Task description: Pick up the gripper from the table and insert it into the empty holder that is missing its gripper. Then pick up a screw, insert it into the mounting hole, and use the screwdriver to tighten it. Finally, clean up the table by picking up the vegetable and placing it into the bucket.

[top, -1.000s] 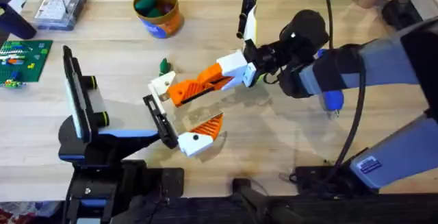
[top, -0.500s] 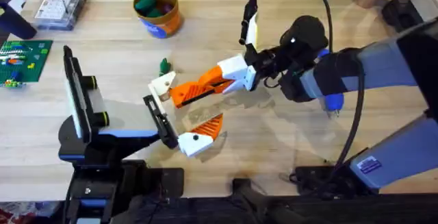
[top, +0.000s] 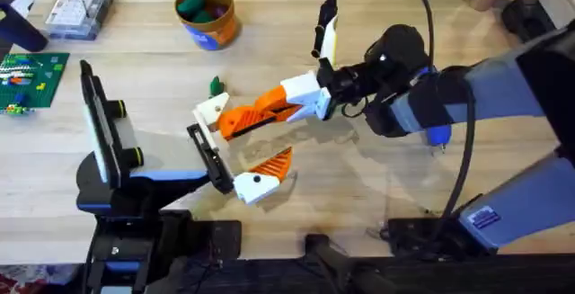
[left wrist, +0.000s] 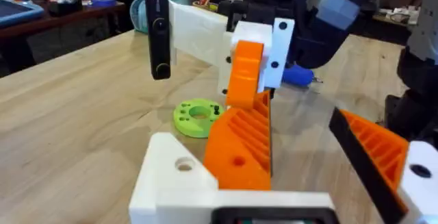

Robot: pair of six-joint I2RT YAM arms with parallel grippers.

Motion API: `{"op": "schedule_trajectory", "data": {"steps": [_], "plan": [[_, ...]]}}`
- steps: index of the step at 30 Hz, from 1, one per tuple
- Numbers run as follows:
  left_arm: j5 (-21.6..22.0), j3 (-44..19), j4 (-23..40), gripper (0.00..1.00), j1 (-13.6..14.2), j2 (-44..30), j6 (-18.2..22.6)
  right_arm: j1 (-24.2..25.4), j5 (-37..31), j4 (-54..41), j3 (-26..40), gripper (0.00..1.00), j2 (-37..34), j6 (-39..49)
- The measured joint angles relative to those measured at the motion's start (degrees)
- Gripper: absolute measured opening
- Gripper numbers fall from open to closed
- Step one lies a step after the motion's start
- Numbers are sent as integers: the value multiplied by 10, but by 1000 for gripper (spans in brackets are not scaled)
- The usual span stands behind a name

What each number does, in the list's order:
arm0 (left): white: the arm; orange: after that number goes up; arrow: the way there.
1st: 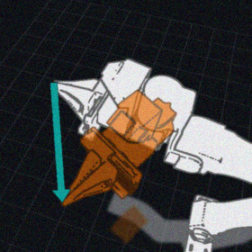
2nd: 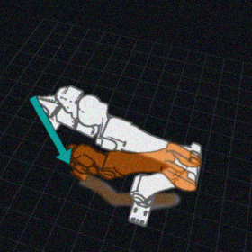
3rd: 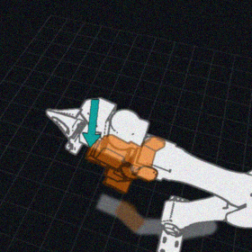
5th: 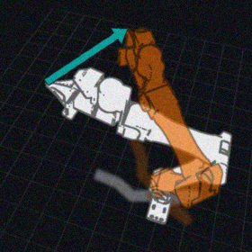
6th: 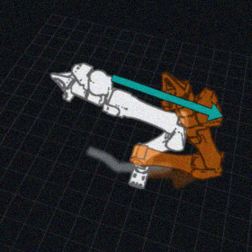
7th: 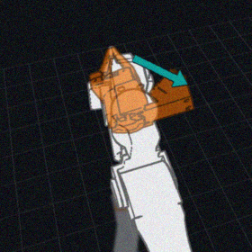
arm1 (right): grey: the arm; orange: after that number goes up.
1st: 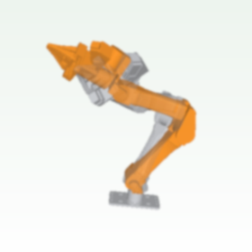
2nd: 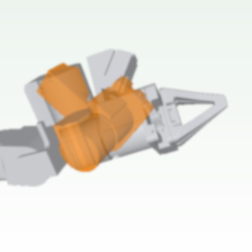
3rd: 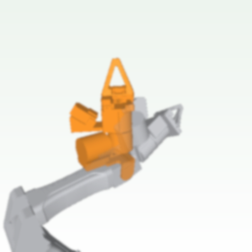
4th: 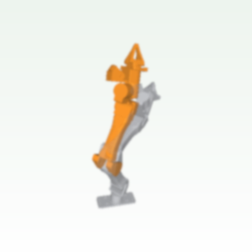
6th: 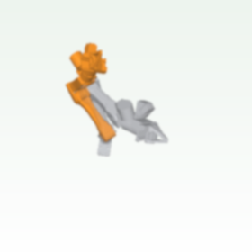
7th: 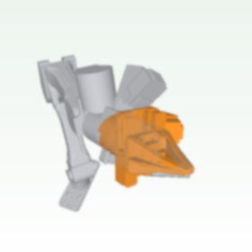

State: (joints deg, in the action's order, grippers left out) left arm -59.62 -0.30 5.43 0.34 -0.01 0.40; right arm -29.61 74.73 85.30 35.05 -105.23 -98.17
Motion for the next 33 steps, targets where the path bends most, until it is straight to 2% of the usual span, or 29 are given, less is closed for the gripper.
{"op": "schedule_trajectory", "data": {"steps": [9,16,33], "plan": [[7,0,-1,986,0,0,1,0,-22,-4,0,17,0,-5],[7,0,0,986,0,0,-1,-1,-39,-48,0,17,0,-6],[12,0,-1,986,0,0,-1,-10,-69,-46,-1,17,0,-9]]}}
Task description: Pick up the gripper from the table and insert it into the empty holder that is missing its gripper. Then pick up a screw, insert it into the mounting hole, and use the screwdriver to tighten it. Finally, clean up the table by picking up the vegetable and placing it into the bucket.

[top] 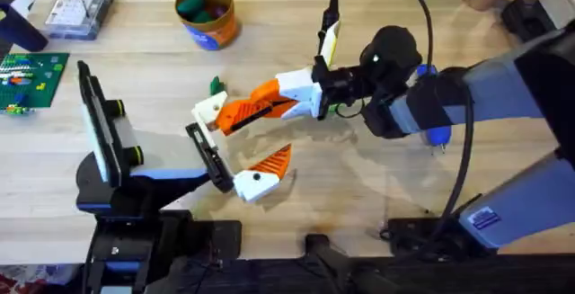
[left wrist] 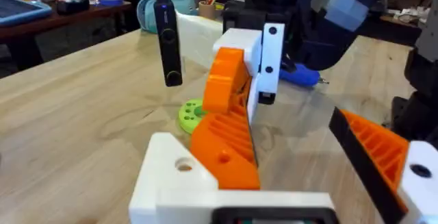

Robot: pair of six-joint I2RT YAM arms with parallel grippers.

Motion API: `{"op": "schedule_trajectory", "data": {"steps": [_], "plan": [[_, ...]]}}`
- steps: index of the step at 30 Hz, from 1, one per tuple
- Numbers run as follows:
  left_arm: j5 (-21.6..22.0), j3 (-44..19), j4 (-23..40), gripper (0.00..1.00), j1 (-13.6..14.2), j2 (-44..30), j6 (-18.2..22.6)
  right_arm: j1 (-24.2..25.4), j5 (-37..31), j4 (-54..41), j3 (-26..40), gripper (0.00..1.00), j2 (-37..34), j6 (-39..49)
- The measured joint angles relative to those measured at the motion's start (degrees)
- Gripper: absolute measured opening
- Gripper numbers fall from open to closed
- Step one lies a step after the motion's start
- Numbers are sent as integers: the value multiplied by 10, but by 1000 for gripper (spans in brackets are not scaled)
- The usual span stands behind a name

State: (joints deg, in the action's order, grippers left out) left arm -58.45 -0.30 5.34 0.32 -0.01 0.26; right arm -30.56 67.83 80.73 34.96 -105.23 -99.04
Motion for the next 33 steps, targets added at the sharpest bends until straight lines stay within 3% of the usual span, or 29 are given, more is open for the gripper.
{"op": "schedule_trajectory", "data": {"steps": [33], "plan": [[11,0,-2,986,-2,0,1,-4,-50,-7,0,17,0,9]]}}
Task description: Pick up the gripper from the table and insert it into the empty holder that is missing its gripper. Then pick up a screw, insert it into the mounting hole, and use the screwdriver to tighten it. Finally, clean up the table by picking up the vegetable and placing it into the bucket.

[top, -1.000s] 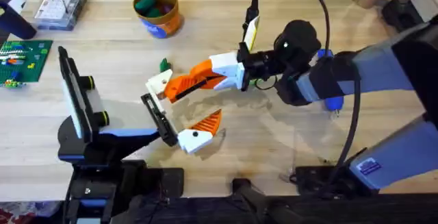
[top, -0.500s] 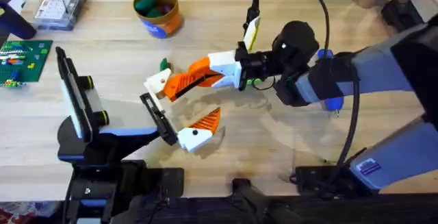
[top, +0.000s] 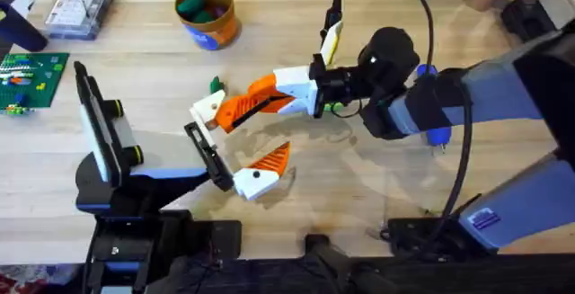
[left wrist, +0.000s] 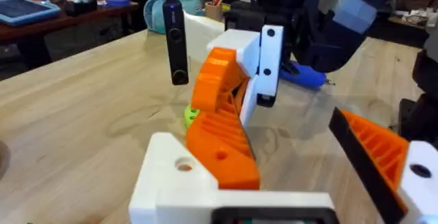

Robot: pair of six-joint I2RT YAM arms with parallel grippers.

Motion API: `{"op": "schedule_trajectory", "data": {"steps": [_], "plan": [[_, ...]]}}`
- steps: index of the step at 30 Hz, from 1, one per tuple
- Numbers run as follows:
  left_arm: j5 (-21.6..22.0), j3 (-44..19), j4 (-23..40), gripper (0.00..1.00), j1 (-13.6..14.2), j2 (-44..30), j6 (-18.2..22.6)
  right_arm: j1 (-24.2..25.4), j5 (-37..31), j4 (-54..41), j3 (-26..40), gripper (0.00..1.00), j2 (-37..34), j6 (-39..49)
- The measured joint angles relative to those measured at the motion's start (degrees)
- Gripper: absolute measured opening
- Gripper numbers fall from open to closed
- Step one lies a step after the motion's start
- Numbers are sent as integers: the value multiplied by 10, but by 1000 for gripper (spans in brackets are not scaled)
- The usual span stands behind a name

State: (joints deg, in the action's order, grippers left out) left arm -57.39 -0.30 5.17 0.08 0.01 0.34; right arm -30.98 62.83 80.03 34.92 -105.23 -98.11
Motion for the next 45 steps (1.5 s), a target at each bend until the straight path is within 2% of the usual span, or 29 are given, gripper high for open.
{"op": "schedule_trajectory", "data": {"steps": [8,14,19,45], "plan": [[6,0,0,986,0,0,1,-10,-19,0,0,17,0,4],[2,0,0,986,0,0,1,-39,-72,-3,0,17,0,18],[3,0,0,986,0,0,1,-44,-93,-3,-1,17,-2,26],[13,0,-1,986,0,0,1,-54,-114,-3,-1,17,-2,30]]}}
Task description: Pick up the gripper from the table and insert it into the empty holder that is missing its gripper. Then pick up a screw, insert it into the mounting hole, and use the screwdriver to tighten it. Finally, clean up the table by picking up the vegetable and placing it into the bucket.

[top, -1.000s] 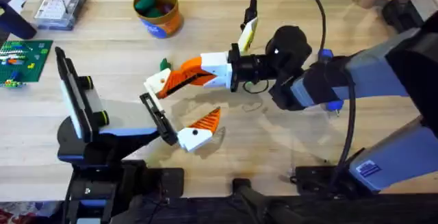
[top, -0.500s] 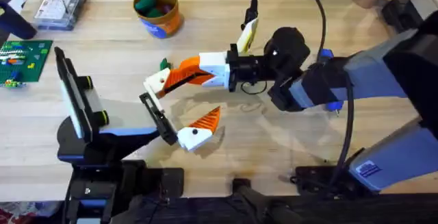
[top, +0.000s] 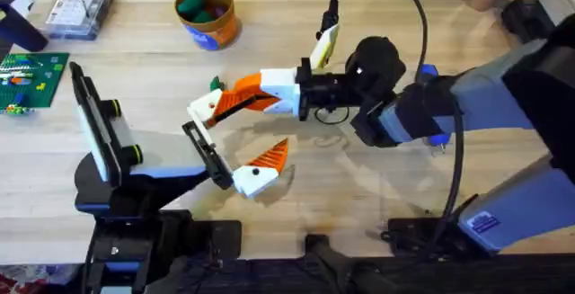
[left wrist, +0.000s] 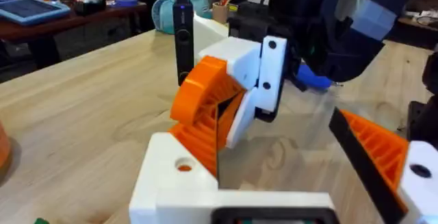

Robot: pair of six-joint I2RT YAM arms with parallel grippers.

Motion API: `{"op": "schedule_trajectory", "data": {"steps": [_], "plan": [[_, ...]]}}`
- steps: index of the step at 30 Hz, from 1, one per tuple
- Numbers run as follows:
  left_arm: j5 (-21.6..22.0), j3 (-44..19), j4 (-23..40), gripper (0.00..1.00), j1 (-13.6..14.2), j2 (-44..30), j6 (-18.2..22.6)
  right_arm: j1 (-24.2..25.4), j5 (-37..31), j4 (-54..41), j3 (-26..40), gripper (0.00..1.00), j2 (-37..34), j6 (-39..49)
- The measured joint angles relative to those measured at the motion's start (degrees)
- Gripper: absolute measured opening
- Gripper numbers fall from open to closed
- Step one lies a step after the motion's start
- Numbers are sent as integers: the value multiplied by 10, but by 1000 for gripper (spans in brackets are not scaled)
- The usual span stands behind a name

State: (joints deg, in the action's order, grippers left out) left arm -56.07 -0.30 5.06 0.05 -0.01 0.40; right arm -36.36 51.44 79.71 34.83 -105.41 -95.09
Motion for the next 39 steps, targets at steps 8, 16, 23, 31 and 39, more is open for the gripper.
{"op": "schedule_trajectory", "data": {"steps": [8,16,23,31,39], "plan": [[0,0,0,986,0,0,0,0,0,0,0,17,0,0],[0,0,0,986,0,0,0,0,0,0,0,8,0,0],[0,0,0,986,0,0,0,0,0,0,0,8,0,0],[-23,0,3,986,3,0,0,-16,-2,0,0,908,0,3],[-29,0,3,986,3,0,0,-17,-2,0,0,988,0,5]]}}
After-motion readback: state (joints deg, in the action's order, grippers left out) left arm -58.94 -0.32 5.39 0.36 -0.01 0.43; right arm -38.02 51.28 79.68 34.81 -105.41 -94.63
